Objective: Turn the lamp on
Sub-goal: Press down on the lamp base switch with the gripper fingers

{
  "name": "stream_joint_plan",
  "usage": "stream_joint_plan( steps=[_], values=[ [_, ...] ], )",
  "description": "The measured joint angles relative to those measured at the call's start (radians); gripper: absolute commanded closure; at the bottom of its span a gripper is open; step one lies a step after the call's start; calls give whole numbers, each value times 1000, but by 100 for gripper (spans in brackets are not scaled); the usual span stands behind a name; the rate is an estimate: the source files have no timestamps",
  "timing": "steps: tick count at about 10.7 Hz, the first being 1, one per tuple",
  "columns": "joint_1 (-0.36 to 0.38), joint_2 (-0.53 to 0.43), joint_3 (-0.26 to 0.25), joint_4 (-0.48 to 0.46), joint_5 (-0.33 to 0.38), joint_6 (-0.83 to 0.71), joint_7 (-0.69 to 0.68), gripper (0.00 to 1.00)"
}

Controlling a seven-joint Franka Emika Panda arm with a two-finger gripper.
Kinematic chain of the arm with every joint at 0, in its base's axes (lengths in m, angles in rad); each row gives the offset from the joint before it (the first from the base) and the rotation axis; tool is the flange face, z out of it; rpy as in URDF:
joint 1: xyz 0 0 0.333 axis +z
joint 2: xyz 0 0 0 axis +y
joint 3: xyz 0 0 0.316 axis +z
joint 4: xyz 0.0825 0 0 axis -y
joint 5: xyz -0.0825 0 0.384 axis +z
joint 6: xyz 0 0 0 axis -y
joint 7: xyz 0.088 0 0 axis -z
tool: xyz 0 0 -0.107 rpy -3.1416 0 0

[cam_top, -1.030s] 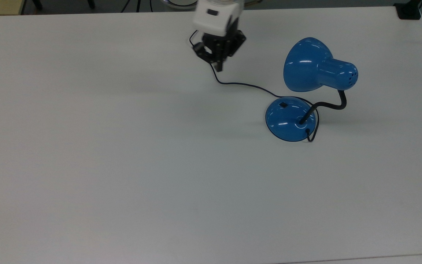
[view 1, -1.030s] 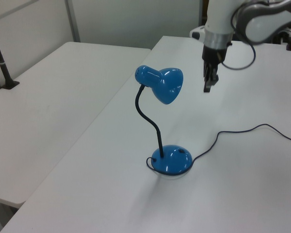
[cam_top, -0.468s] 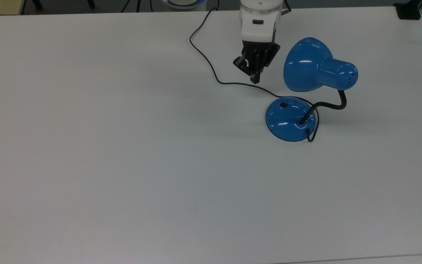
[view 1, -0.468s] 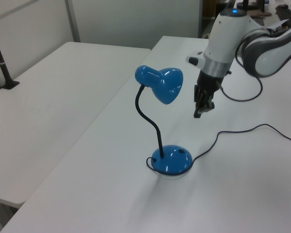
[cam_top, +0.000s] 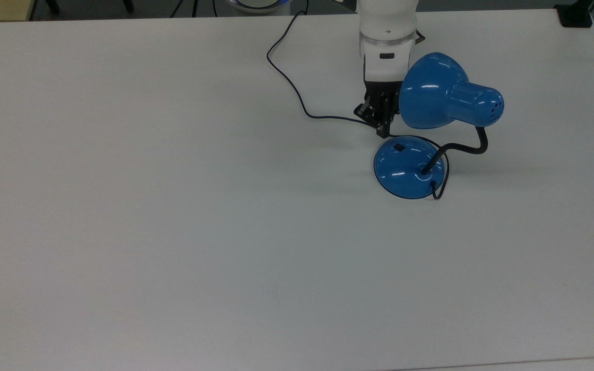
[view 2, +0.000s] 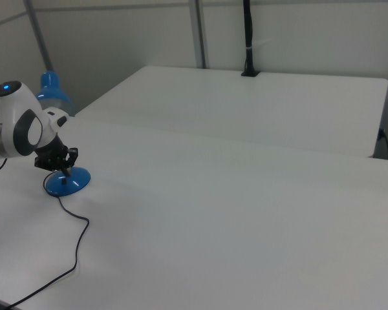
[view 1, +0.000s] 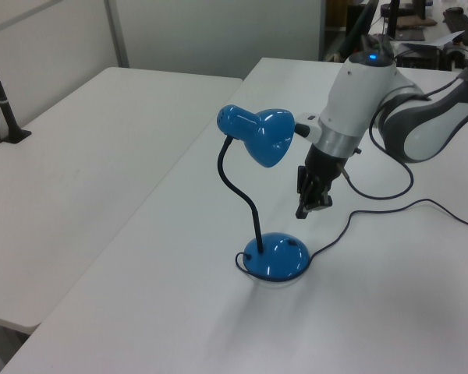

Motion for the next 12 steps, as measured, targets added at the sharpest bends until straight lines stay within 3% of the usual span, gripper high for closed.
stream_joint_plan(
  steps=[3, 12],
  values=[
    [0, 33, 16, 0, 0, 71, -3, 100],
    [-1, 81, 41, 24, 0, 91, -4, 100]
  ],
)
